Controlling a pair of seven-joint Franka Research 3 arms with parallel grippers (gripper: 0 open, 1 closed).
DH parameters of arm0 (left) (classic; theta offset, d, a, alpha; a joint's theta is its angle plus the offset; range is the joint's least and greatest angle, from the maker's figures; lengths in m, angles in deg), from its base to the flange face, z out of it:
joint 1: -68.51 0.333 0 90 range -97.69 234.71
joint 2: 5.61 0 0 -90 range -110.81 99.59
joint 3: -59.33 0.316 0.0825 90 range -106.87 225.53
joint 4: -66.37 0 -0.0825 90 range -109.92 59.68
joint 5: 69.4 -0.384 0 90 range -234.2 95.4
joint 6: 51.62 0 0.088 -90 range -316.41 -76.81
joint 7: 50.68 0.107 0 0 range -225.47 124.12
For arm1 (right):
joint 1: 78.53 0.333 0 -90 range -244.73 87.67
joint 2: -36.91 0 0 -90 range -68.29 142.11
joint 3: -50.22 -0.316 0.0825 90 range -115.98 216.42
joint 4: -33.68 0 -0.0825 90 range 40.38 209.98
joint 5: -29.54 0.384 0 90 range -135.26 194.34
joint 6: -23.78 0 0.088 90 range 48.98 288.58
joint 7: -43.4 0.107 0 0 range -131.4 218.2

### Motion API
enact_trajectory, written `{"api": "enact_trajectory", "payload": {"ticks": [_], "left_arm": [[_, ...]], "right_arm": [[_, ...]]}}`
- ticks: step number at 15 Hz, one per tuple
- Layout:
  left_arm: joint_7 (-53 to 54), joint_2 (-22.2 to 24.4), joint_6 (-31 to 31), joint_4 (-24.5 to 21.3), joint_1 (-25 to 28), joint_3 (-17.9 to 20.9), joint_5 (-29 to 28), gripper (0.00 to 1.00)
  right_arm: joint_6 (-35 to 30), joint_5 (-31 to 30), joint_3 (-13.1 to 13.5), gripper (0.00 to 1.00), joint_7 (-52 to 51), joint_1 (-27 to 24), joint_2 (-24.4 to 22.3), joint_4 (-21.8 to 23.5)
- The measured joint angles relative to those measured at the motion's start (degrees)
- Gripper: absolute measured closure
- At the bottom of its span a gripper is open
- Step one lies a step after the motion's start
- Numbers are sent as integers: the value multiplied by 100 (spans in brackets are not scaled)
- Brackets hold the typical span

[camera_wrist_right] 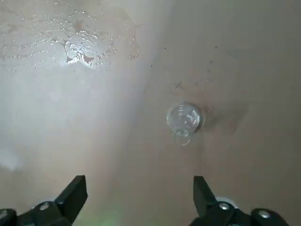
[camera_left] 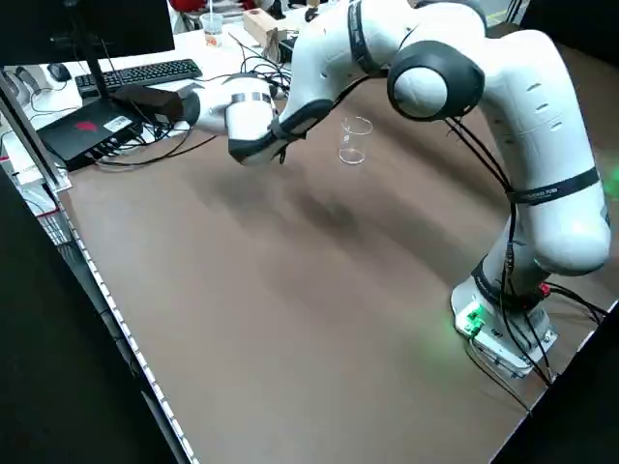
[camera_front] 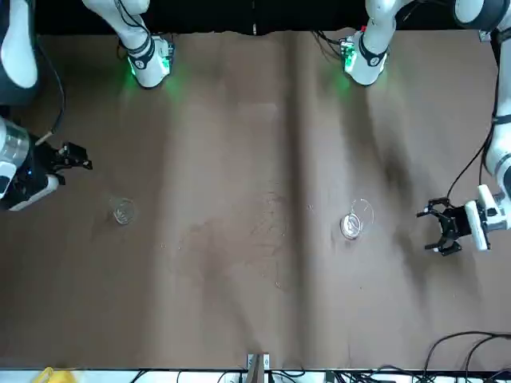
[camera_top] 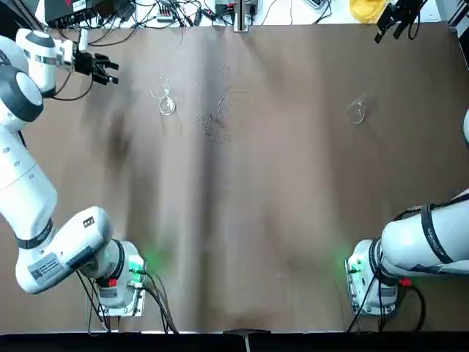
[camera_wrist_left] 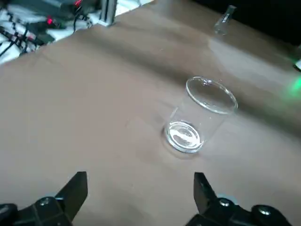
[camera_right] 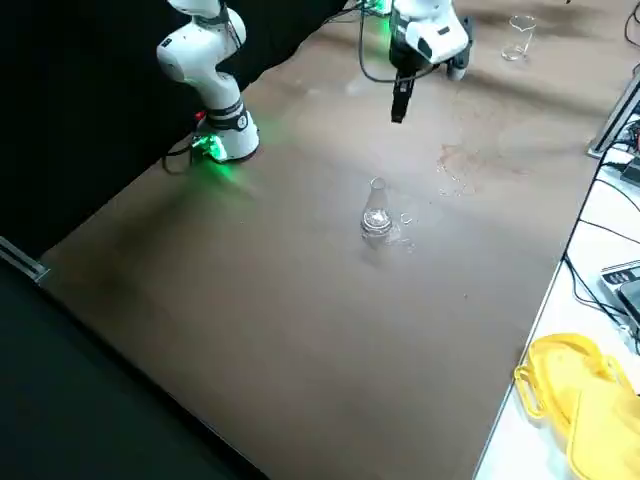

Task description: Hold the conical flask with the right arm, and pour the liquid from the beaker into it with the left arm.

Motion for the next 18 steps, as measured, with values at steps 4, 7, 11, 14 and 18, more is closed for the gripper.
{"api": "enact_trajectory", "payload": {"ticks": [4,7,11,14,18], "left_arm": [[1723,-535,71,-4,-12,-9,724,0],[2425,-846,384,-2,-40,-32,871,0],[3089,-1123,775,-2,-127,-63,1379,0],[3116,-1293,811,-4,-294,-73,1486,0],[3133,-1497,877,-6,-556,-84,1788,0]], "right_arm": [[322,223,7,0,-1459,-346,283,0],[360,526,13,0,-2558,-609,425,1],[308,852,16,0,-3812,-904,504,22],[116,1374,18,0,-4755,-1153,521,132],[-307,2108,25,3,-6393,-1695,751,286]]}}
